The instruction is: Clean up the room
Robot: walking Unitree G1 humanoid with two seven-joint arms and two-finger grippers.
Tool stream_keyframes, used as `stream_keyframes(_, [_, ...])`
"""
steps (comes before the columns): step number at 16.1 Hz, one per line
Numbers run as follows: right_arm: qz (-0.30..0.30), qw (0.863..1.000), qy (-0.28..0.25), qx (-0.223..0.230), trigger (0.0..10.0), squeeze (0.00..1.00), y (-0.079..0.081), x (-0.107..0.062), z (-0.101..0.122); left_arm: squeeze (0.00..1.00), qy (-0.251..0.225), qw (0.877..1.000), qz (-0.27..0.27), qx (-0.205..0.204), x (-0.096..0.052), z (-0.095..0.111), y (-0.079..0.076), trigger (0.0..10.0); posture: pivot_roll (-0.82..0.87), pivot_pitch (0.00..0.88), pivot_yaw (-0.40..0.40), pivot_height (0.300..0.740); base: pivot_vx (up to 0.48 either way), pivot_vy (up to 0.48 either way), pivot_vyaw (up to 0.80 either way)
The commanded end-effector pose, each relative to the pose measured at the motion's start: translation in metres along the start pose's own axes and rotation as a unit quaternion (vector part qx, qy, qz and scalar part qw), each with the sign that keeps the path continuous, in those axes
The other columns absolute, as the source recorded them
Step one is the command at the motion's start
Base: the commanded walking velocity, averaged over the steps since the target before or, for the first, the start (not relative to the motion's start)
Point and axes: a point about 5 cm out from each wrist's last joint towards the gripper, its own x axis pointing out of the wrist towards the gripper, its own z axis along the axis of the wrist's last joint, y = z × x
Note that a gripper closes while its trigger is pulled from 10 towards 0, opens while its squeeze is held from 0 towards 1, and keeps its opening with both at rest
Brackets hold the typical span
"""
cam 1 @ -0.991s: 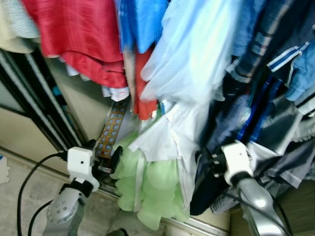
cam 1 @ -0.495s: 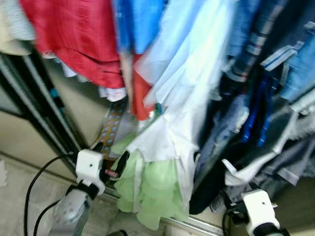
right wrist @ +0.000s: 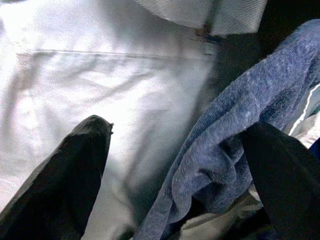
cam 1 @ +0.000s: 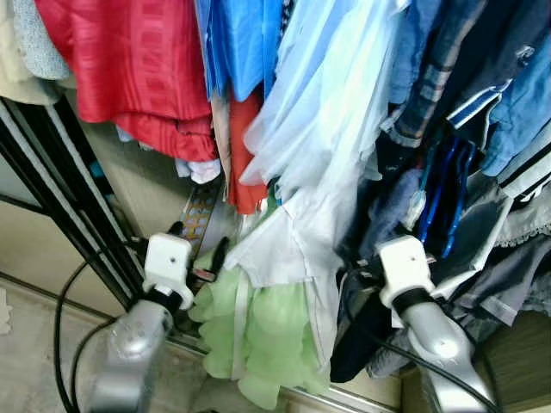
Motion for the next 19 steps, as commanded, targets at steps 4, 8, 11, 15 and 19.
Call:
stream_keyframes(4, [0.057, 0.996, 0.022, 0.060, 10.0, 0.00, 0.018, 0.005, -0.009, 0.00, 0.024, 0.999, -0.017, -0.023, -0.014, -0.020, -0.013, 10.0, 0.06, 0.056, 0.040, 0.740, 0.000, 0.000, 0.00])
stream_keyframes(8, [0.090, 0.990, 0.057, 0.094, 10.0, 0.00, 0.038, -0.026, -0.016, 0.00, 0.057, 0.998, -0.023, -0.015, -0.034, -0.031, -0.027, 10.0, 0.06, 0.108, 0.036, 0.740, 0.000, 0.000, 0.00])
stream_keyframes(11, [0.102, 0.989, 0.056, 0.091, 10.0, 0.00, 0.030, -0.028, -0.011, 0.00, 0.085, 0.996, -0.031, 0.027, -0.053, -0.050, -0.021, 10.0, 0.08, 0.087, 0.038, 0.740, 0.000, 0.000, 0.00])
stream_keyframes(15, [0.099, 0.993, 0.036, 0.061, 10.0, 0.00, 0.016, -0.013, 0.007, 0.00, 0.071, 0.996, 0.009, 0.047, -0.060, -0.025, 0.014, 10.0, 0.13, 0.123, 0.002, 0.740, 0.000, 0.000, 0.00])
stream_keyframes(19, [0.101, 0.995, 0.010, 0.008, 10.0, 0.00, 0.014, 0.007, 0.018, 0.00, 0.034, 0.996, 0.076, 0.044, -0.050, -0.008, 0.013, 10.0, 0.12, 0.130, -0.054, 0.740, 0.000, 0.000, 0.00])
